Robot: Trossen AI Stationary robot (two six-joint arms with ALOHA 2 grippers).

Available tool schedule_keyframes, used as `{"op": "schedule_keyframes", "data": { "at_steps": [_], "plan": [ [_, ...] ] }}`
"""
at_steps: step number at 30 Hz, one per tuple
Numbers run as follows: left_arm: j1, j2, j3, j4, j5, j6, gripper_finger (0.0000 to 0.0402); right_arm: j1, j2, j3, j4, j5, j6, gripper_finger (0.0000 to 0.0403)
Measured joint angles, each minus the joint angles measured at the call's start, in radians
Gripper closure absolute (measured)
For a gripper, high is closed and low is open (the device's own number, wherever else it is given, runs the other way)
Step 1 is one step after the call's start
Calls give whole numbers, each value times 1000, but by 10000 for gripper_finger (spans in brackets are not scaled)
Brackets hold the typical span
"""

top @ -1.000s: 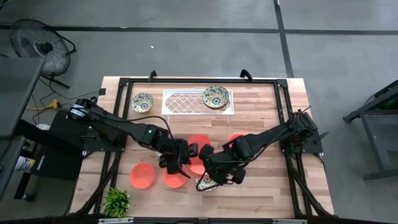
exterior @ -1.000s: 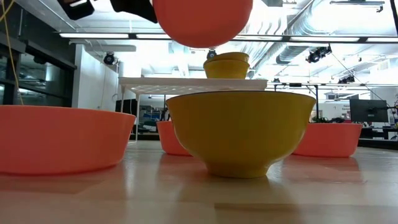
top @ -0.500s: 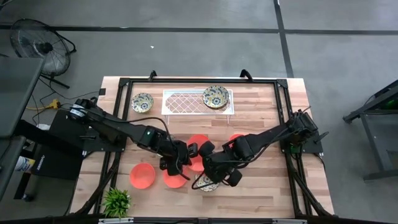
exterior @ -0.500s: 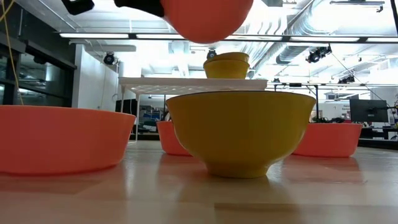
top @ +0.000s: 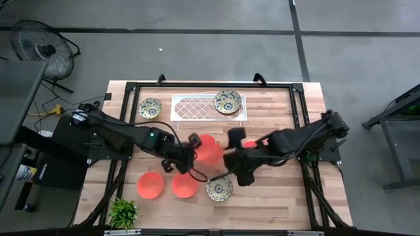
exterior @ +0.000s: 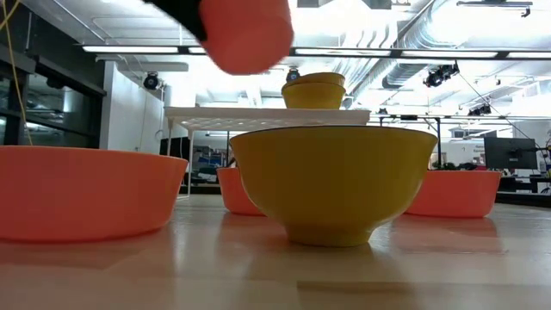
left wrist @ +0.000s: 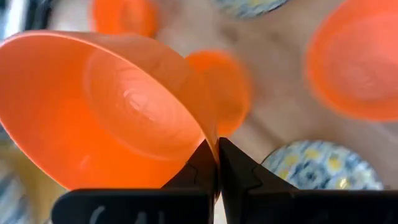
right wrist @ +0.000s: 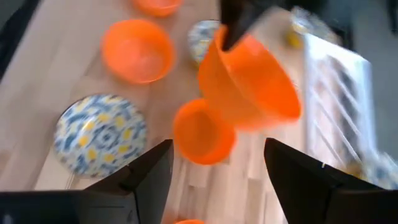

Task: Pick & Place Mini bowls
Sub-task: Put the orange bowl on the shelf

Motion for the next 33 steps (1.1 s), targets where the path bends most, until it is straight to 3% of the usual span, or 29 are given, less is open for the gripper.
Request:
{"op": "schedule_keyframes", "data": {
  "at_steps": [7, 15, 23, 33],
  "plan": [
    [84, 0, 156, -261, -169, -176, 401, -34, -38, 0, -70, 68, 330, 173],
    [311, 2, 173, -349, -105, -171, 401, -74, -38, 0, -84, 72, 581, 184],
    [476, 80, 170, -363, -11, -58, 401, -103, -38, 0, -85, 67, 646, 187],
    [496, 130, 172, -387, -22, -35, 401, -104, -38, 0, -87, 68, 670, 187]
  ]
}}
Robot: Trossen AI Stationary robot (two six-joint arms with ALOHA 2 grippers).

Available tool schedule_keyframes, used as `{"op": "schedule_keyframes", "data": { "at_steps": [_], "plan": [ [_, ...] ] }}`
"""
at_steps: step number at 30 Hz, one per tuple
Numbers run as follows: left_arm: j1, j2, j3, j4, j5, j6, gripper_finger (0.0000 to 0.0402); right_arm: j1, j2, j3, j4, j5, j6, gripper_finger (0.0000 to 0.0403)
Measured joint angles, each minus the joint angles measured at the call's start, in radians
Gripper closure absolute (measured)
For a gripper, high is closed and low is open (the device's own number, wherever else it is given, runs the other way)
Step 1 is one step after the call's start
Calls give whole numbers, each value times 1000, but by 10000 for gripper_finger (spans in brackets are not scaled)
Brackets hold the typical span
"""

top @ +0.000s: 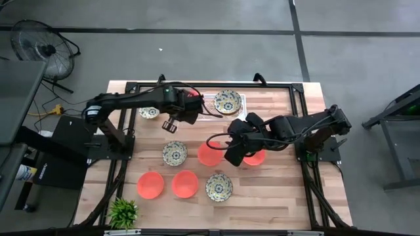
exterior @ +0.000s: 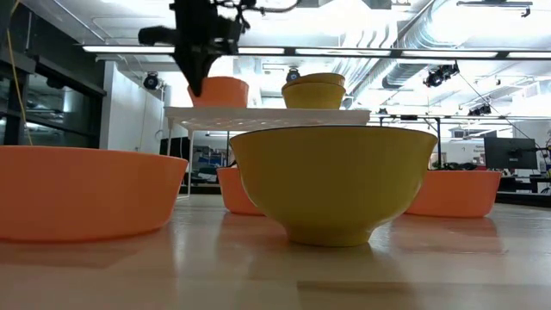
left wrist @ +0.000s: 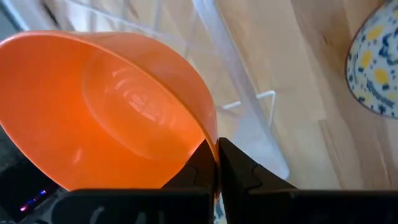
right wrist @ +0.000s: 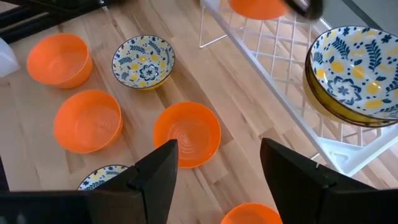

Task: Pick & Place Mini bowls
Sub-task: Put the orange bowl on the shelf

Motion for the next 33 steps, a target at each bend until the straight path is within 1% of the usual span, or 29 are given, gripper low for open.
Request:
{"op": "schedule_keyframes", "data": {
  "at_steps": [3, 8, 20, 25, 33],
  "plan": [
    [0, 13, -4, -18, 21, -4, 401, 0, 0, 0, -5, -1, 7, 187],
    [0, 27, -1, -7, 22, -8, 401, 0, 0, 0, -16, -11, 31, 187],
    [0, 25, -1, -2, 46, -13, 400, 1, 0, 0, -22, -21, 54, 187],
    [0, 25, -1, -2, 49, -13, 400, 0, 0, 0, -22, -69, 53, 187],
    [0, 25, -1, 5, 50, -15, 399, 1, 0, 0, -32, -84, 54, 187]
  ]
}}
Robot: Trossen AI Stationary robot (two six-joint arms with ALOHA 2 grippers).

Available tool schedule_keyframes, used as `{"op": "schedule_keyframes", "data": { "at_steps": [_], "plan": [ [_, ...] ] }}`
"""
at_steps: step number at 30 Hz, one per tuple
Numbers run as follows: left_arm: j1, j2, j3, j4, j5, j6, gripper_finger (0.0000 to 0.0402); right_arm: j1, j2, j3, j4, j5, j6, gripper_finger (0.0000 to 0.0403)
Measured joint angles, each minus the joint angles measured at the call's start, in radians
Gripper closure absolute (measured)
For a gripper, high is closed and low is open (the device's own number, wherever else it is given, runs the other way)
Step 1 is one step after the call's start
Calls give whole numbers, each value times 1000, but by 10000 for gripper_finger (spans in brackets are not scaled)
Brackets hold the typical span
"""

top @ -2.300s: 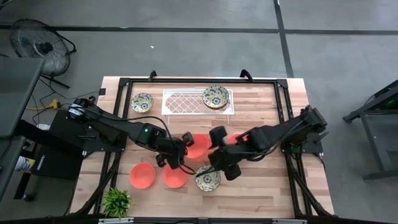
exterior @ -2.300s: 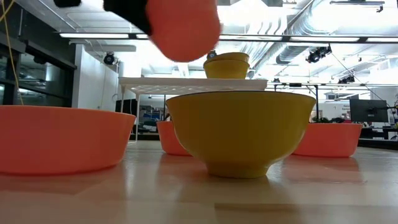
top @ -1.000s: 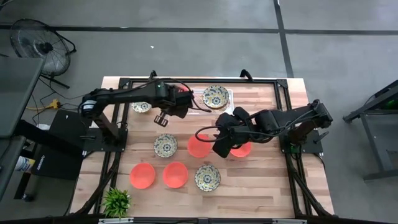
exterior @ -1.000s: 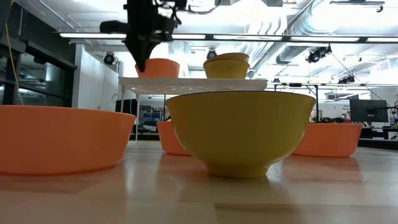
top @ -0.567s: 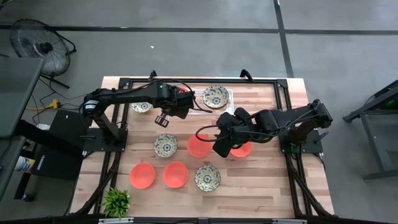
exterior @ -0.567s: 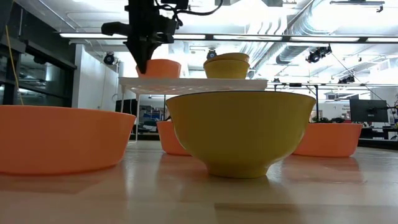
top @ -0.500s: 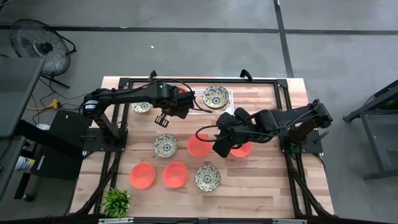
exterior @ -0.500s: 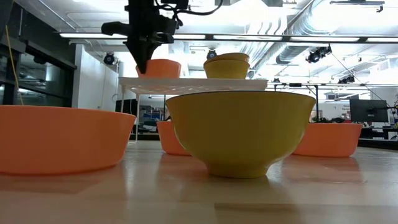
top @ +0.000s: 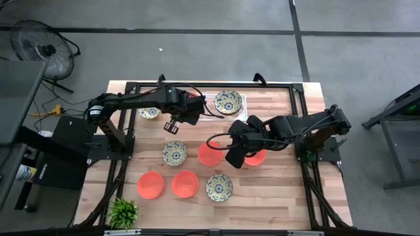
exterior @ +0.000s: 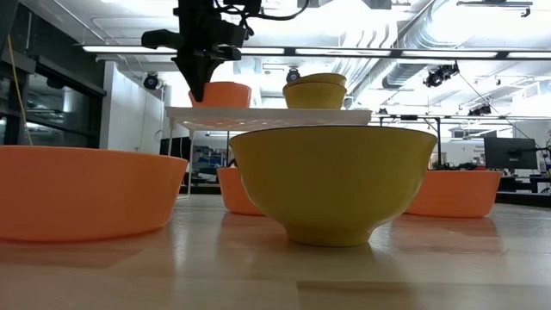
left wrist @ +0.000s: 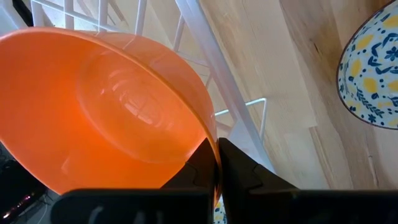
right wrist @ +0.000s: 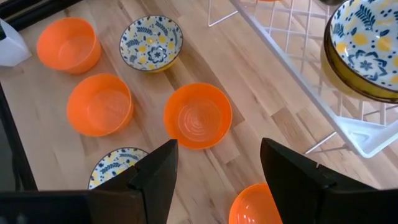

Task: Pick & Place Mini bowls
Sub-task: Put the orange bowl on the shelf

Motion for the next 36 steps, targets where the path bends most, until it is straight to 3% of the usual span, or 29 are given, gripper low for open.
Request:
{"op": "schedule_keyframes", "data": {
  "at_steps": [13, 25, 36],
  "plan": [
    [0, 0, -1, 28, 49, 39, 310, 0, 0, 0, -35, -2, 1, 187],
    [0, 0, -1, 17, 147, 39, 305, 0, -7, 0, -44, 9, 22, 187],
    [0, 0, -1, 43, 84, 46, 305, 0, -7, 0, -44, 10, 23, 187]
  ]
}}
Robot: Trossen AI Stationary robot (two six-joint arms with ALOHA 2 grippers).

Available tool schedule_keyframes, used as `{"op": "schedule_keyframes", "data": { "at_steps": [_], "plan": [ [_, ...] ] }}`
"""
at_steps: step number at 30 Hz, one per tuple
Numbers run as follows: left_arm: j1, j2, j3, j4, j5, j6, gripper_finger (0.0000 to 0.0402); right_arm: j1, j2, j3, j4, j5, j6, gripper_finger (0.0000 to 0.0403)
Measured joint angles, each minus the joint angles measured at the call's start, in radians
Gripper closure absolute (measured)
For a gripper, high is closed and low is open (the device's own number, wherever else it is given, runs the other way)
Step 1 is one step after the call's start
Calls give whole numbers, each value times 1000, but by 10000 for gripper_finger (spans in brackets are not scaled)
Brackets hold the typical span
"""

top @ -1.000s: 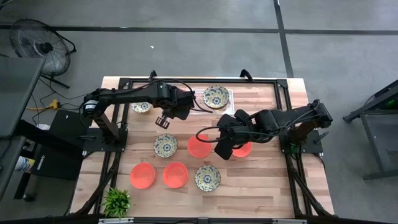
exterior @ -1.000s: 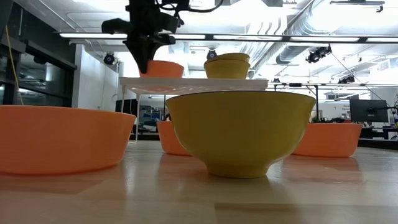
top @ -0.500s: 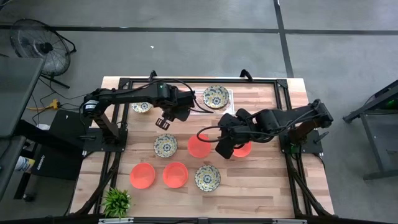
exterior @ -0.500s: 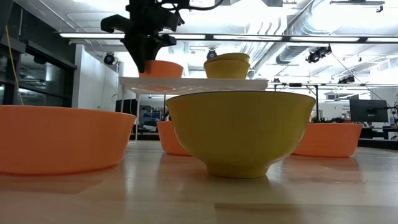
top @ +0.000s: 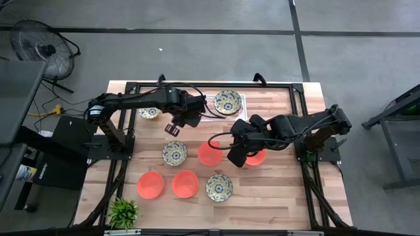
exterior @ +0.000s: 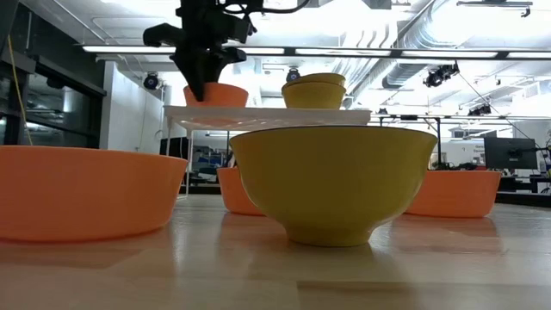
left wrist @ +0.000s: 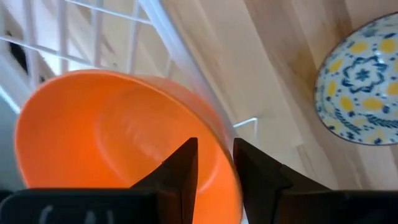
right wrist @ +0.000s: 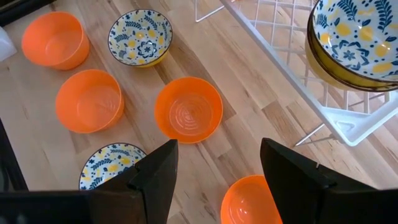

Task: Pick & Place Mini bowls
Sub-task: Put the orange bowl on the shelf, then stack the white patterned bowl on the other white patterned bowls on the shelf

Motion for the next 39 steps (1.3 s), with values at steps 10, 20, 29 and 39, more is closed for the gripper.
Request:
{"op": "schedule_keyframes", "data": {
  "at_steps": [10, 20, 29, 39],
  "plan": [
    [0, 1, 98, 12, 15, 47, 304, 0, 0, 0, 0, 0, 6, 187],
    [0, 0, 172, -9, -6, 69, 304, 0, 0, 0, 0, 0, 4, 187],
    [34, -51, 198, -63, 129, -31, 304, 0, -1, 0, -19, 19, 25, 187],
    [161, -164, 194, -138, 153, -108, 304, 0, -1, 0, -42, 37, 77, 186]
  ]
}}
